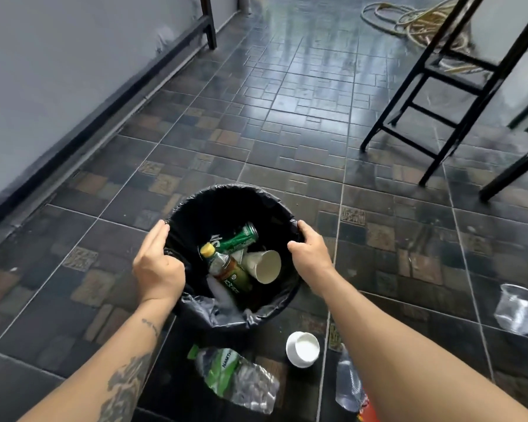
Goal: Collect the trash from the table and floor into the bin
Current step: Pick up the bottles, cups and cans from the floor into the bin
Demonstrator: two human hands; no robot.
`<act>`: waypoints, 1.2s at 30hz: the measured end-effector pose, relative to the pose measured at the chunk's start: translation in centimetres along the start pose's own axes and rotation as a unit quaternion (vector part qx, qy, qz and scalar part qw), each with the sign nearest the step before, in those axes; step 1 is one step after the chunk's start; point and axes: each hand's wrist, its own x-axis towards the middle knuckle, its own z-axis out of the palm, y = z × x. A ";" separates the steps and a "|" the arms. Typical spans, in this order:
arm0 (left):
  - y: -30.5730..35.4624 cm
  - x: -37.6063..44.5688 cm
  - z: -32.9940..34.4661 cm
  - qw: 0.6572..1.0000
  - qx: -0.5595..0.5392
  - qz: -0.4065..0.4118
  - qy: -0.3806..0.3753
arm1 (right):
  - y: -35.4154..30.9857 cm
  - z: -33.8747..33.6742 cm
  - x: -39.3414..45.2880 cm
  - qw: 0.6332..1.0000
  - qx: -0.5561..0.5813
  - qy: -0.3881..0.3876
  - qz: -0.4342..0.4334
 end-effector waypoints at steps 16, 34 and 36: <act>-2.6 4.2 1.8 0.998 0.016 -0.056 0.012 | 0.9 4.6 4.0 0.985 -0.089 -0.027 -0.142; -13.6 -13.0 1.8 0.988 -0.032 0.031 -0.145 | 7.5 3.0 4.9 0.988 0.154 0.019 -0.019; -14.1 -14.8 2.7 0.971 0.009 0.095 -0.221 | 9.8 3.3 4.6 0.994 0.099 0.038 0.014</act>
